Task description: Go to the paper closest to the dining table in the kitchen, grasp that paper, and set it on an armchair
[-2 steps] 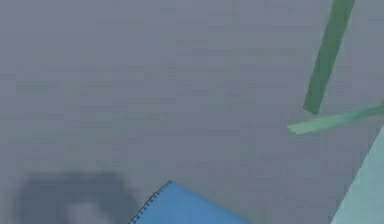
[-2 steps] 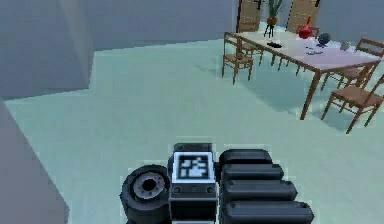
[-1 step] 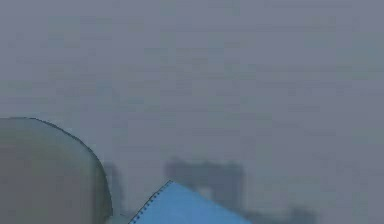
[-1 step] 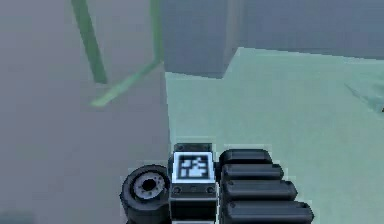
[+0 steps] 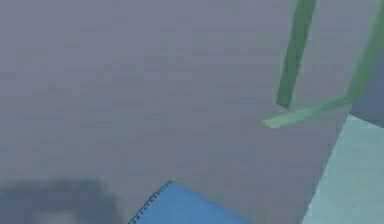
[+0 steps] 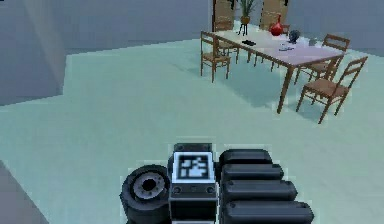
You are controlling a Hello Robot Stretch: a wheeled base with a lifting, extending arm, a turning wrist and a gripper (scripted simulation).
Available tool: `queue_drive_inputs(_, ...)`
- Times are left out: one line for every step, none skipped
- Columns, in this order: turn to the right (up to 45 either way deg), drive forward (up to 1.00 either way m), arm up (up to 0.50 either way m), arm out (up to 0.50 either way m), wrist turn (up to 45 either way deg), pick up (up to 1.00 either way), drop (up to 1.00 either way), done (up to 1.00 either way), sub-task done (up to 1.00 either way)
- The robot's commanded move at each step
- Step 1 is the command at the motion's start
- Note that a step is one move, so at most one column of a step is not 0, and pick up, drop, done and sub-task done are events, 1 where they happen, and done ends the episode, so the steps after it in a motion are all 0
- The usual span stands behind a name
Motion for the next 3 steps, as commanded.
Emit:
queue_drive_inputs(-45.0,0.00,0.00,0.00,0.0,0.00,0.00,0.00,0.00)
queue_drive_inputs(-3.0,0.00,0.00,0.00,0.0,0.00,0.00,0.00,0.00)
queue_drive_inputs(45.0,0.00,0.00,0.00,0.0,0.00,0.00,0.00,0.00)
